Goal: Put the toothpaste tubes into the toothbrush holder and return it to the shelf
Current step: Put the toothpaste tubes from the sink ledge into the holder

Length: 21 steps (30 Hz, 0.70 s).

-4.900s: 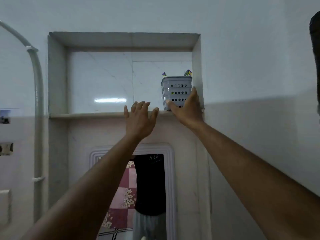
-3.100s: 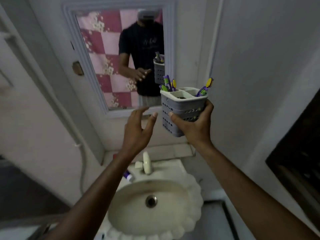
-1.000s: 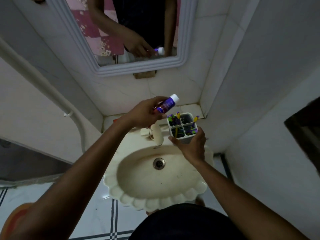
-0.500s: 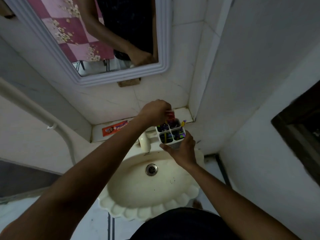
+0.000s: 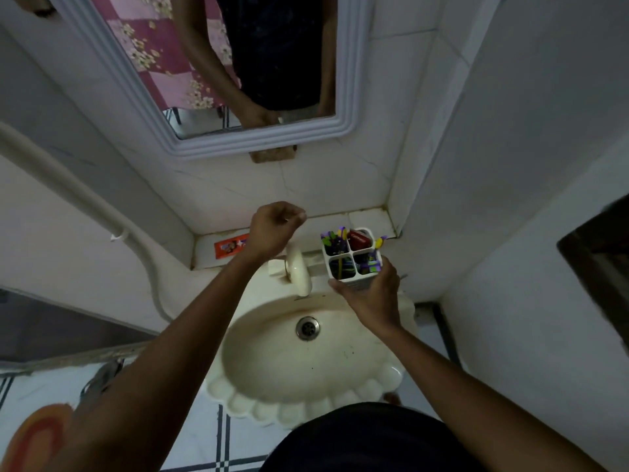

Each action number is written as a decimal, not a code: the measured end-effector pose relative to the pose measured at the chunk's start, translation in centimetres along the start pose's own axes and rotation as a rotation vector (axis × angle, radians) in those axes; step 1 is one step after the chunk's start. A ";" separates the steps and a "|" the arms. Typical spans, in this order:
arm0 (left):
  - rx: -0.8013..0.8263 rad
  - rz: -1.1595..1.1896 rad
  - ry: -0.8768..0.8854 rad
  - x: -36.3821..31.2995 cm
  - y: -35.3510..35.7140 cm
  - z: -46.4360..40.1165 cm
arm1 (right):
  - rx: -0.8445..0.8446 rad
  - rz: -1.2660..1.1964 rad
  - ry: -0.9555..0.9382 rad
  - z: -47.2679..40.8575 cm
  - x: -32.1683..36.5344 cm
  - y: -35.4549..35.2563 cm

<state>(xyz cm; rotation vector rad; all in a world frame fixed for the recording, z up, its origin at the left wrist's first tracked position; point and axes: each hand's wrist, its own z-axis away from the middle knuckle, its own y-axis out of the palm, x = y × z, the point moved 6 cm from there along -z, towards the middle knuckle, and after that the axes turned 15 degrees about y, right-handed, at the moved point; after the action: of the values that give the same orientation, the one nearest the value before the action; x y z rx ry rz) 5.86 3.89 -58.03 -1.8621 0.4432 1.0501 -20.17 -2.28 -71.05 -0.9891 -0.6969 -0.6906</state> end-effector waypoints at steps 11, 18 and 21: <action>-0.071 -0.151 -0.276 10.9 -4.3 5.0 | -0.044 -0.047 -0.007 0.0 -0.6 0.7; 0.207 -0.536 -0.172 13.9 -4.7 2.7 | -0.057 -0.086 0.024 0.1 -1.1 1.2; 0.409 -0.672 -0.111 15.4 -3.6 1.2 | -0.096 -0.109 0.046 0.5 -1.5 1.9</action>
<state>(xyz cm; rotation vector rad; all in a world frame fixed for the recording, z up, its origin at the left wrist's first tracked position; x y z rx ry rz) 16.44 8.64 -68.82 -1.4162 -0.0470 0.5462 -19.64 -0.77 -72.97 -1.0253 -0.6857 -0.8467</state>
